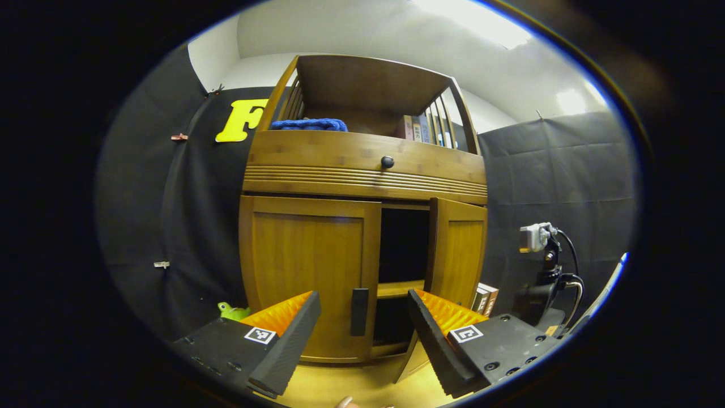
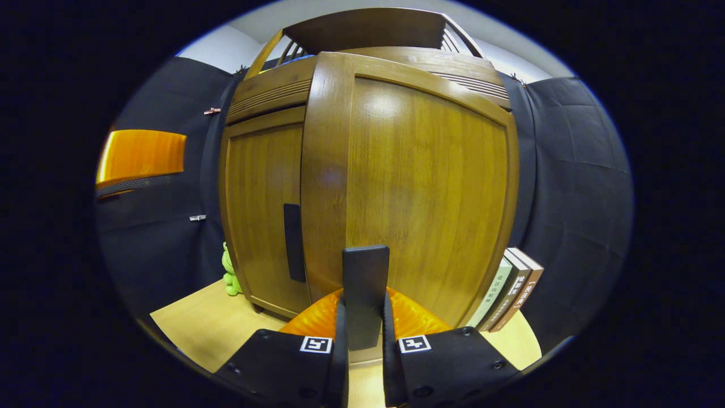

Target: Open the right door of the double-door shoe cabinet with the right hand, and open the left door with the left hand.

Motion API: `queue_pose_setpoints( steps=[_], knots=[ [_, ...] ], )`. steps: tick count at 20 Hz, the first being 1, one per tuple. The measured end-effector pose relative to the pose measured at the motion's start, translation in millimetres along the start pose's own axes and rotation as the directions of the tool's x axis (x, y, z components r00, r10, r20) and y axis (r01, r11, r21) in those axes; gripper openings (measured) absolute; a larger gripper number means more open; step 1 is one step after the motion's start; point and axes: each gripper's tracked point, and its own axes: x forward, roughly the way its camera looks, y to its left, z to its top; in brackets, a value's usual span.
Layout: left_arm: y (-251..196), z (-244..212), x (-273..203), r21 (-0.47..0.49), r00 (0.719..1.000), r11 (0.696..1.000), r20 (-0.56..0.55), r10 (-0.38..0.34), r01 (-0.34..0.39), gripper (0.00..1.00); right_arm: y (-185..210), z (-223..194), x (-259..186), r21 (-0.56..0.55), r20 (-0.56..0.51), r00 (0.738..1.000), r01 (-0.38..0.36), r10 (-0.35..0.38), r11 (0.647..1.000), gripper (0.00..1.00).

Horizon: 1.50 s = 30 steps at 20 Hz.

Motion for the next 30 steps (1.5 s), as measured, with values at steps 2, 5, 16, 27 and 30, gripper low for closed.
queue_pose_setpoints(
  steps=[2, 5, 16, 27, 30],
  knots=[
    [-11, -3, 5, -0.002, 1.000, 1.000, 0.002, -0.028, 0.028, 0.96, -9, -2, -13, 0.004, -0.007, 1.000, 0.005, -0.005, 1.000, 0.28],
    [-26, -4, 14, -0.020, 0.998, 0.997, 0.003, -0.068, 0.068, 0.96, -22, -5, -34, -0.008, -0.012, 1.000, 0.018, -0.018, 1.000, 0.24],
    [-77, -15, 44, -0.032, 0.982, 0.982, -0.004, -0.187, 0.187, 0.96, -90, -19, -91, -0.033, -0.044, 0.988, 0.146, -0.148, 0.989, 0.26],
    [-93, -33, 69, -0.011, 0.985, 0.985, -0.016, -0.172, 0.172, 0.96, -161, -2, -120, 0.003, 0.000, 0.978, 0.207, -0.207, 0.978, 0.13],
    [-78, -44, 79, 0.010, 0.992, 0.992, -0.032, -0.122, 0.123, 0.96, -177, -2, -124, 0.034, -0.003, 0.981, 0.196, -0.196, 0.980, 0.18]
  ],
)
